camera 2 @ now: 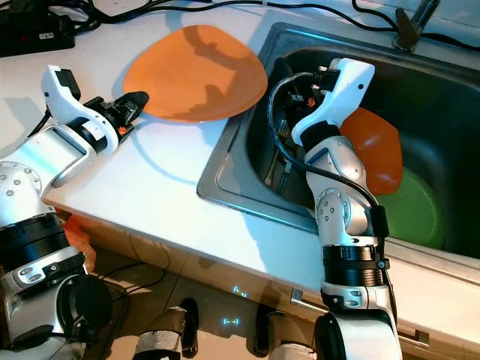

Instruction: Kitchen organization

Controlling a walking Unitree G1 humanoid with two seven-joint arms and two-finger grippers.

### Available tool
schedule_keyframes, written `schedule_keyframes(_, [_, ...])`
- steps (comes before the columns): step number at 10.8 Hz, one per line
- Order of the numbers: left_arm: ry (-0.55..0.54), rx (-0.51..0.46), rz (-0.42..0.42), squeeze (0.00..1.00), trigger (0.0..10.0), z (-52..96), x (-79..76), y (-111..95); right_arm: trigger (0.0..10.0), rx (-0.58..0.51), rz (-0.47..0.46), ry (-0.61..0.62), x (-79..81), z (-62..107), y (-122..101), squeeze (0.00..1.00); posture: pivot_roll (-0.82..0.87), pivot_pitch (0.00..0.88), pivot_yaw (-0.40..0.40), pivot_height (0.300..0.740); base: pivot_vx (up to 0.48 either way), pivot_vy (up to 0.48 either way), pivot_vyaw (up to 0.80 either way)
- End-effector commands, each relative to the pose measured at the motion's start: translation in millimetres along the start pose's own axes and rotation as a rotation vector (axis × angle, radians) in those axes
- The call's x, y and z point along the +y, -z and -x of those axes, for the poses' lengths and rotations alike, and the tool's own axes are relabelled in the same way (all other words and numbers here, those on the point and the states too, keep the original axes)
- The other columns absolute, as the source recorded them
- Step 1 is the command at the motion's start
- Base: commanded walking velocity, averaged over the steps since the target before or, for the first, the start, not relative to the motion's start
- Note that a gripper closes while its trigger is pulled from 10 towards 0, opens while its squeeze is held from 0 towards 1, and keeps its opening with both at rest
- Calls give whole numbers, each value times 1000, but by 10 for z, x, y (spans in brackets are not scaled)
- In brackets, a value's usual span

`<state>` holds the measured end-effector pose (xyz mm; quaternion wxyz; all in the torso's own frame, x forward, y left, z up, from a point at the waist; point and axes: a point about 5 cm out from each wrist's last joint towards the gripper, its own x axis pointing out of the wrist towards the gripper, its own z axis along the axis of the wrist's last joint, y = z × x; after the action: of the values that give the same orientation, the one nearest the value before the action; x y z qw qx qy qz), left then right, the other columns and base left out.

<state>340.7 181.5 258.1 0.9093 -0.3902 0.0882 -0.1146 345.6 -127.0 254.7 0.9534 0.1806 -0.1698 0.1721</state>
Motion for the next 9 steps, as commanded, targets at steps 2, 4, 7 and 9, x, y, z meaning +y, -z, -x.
schedule_keyframes(2, [-26, 46, -5, 0, 0, -25, 34, 106, 10000, -8, 6, 23, -54, 26, -34, 0, 131, 279, -4, 740, 0, 0, 0])
schedule_keyframes(4, [19, -14, -8, 0, 0, -17, -36, 53, 10000, -6, 8, 23, -62, 24, -33, 0, 132, 277, -7, 740, 0, 0, 0])
schedule_keyframes(7, [200, -241, 36, 0, 10000, 64, -272, -163, 10000, -3, 11, 25, -77, 26, -33, 0, 128, 271, -14, 740, 0, 0, 0])
schedule_keyframes(9, [279, -358, 96, 0, 10000, 127, -352, -224, 10000, -4, 13, 31, -93, 24, -37, 0, 128, 267, -17, 740, 0, 0, 0])
